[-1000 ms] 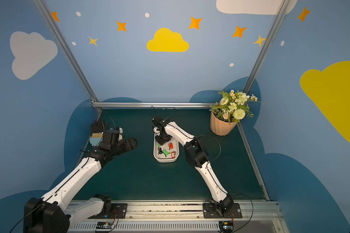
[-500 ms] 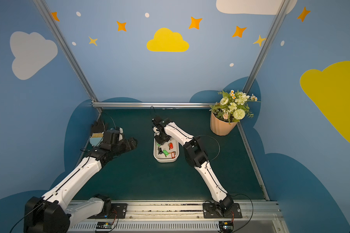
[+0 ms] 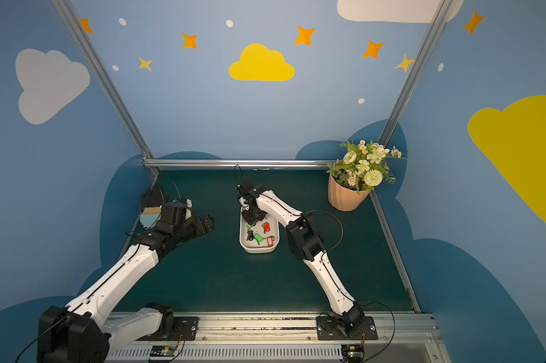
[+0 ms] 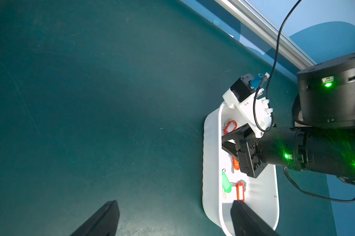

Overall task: Take the keys out of the storage box
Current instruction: Pick up the key from the storage box.

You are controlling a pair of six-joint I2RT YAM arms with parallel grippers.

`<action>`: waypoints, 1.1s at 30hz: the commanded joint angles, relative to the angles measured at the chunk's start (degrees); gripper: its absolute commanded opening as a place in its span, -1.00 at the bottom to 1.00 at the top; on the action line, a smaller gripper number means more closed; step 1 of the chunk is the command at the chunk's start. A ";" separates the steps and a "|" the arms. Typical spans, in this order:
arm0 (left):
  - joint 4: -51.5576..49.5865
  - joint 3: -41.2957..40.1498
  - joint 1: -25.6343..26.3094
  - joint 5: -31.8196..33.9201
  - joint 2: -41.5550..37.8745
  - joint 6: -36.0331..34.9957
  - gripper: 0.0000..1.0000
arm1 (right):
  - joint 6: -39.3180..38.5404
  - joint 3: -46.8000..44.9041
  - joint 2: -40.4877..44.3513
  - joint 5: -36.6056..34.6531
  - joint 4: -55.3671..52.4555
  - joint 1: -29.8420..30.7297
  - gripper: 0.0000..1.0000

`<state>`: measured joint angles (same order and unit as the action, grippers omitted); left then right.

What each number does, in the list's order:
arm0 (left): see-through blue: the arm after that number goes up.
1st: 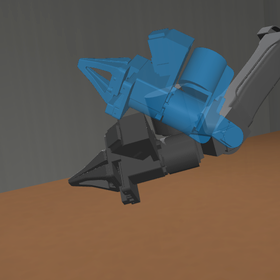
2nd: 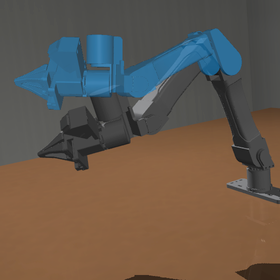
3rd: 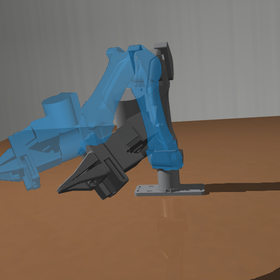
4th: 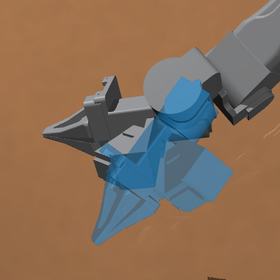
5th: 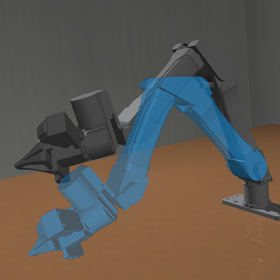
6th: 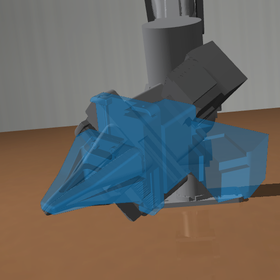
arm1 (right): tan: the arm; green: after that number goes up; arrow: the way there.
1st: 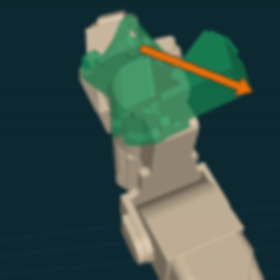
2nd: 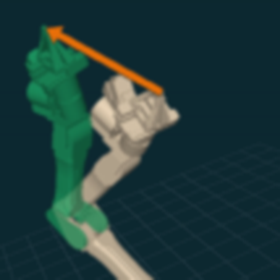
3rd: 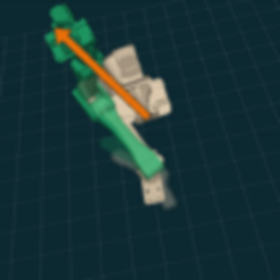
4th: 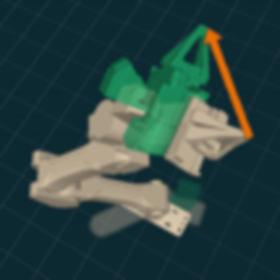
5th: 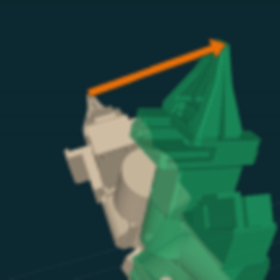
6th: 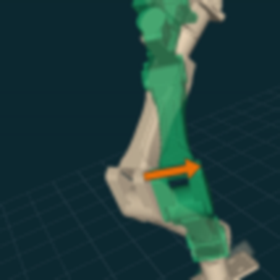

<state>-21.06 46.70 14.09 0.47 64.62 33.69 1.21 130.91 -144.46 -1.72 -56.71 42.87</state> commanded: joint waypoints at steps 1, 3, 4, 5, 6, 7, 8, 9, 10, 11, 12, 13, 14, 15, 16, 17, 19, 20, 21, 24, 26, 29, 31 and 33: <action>-1.02 1.03 -0.24 0.23 0.25 -0.66 0.84 | -0.28 -0.50 1.24 -1.55 -1.04 0.24 -0.91; -1.06 1.03 -0.21 0.32 0.29 -0.71 0.84 | -0.25 -0.46 2.06 -1.96 -1.05 0.34 -0.97; -1.07 1.03 -0.23 0.38 0.27 -0.77 0.83 | -0.29 -0.41 2.44 -2.06 -1.04 0.37 -0.98; -1.14 1.11 -0.20 0.39 0.25 -0.80 0.84 | -0.27 -0.42 2.92 -2.15 -1.04 0.44 -1.00; -1.14 1.13 -0.20 0.45 0.27 -0.69 0.83 | -0.26 -0.41 3.52 -2.15 -0.98 0.44 -1.00; -1.12 1.16 -0.22 0.41 0.24 -0.81 0.84 | -0.30 -0.48 3.99 -2.15 -1.01 0.40 -1.00; -1.17 1.12 -0.18 0.51 0.21 -0.81 0.84 | -0.32 -0.45 4.59 -2.15 -1.07 0.53 -1.00; -1.10 1.05 -0.22 0.54 0.19 -0.76 0.84 | -0.31 -0.42 5.24 -2.17 -1.15 0.55 -1.00; -1.13 1.03 -0.24 0.63 0.12 -0.77 0.84 | -0.25 -0.43 5.82 -2.15 -1.27 0.52 -1.00; -1.16 1.03 -0.24 0.69 -0.01 -0.80 0.84 | -0.08 -0.46 6.51 -2.07 -1.44 0.50 -1.00; -1.09 0.96 -0.23 0.74 -0.09 -0.81 0.84 | 0.05 -0.47 7.16 -1.91 -1.54 0.49 -1.00; -1.16 0.94 -0.21 0.72 -0.24 -0.69 0.84 | 0.08 -0.44 7.92 -1.74 -1.62 0.48 -1.00; -1.10 0.81 -0.24 0.68 -0.38 -0.69 0.84 | 0.06 -0.45 8.63 -1.55 -1.82 0.54 -1.00; -1.13 0.83 -0.21 0.74 -0.48 -0.69 0.84 | 0.15 -0.47 9.26 -1.45 -2.03 0.55 -1.00; -1.17 0.69 -0.20 0.67 -0.76 -0.80 0.84 | 0.28 -0.49 10.04 -1.36 -2.24 0.55 -1.00; -1.24 0.62 -0.21 0.68 -0.88 -0.82 0.85 | 0.28 -0.50 10.86 -1.29 -2.53 0.52 -1.00; -1.14 0.51 -0.20 0.46 -1.16 -0.91 0.90 | 0.15 -0.54 12.34 -1.22 -3.10 0.45 -1.00; -1.10 0.34 -0.21 0.29 -1.27 -0.81 0.94 | -0.13 -0.48 13.15 -1.12 -3.43 0.46 -1.00; -0.96 0.14 -0.23 0.20 -1.42 -0.68 0.98 | -0.47 -0.48 14.00 -1.03 -3.74 0.34 -1.00; 0.05 -0.81 -0.26 -0.74 -1.64 -0.54 1.00 | -1.15 -0.57 16.52 -1.39 -5.01 -0.02 -1.00; 1.13 -1.66 -0.31 -2.12 -1.54 -0.57 1.00 | -1.17 -1.01 18.23 -1.70 -5.90 -0.48 -1.00; 3.60 -3.41 -0.18 -4.70 -1.71 0.12 1.00 | -1.02 -2.51 21.12 -1.56 -6.73 -1.65 -1.00; 5.68 -4.60 -0.18 -6.99 -1.53 0.82 1.00 | -0.56 -4.07 23.20 -1.28 -7.02 -2.68 -1.00; 8.30 -5.88 -0.15 -10.02 -1.29 1.32 1.00 | -0.21 -6.17 25.31 -0.83 -7.05 -4.26 -1.00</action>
<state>-16.99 42.02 14.00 -4.54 63.53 34.20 0.80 126.78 -122.56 -2.70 -61.14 40.82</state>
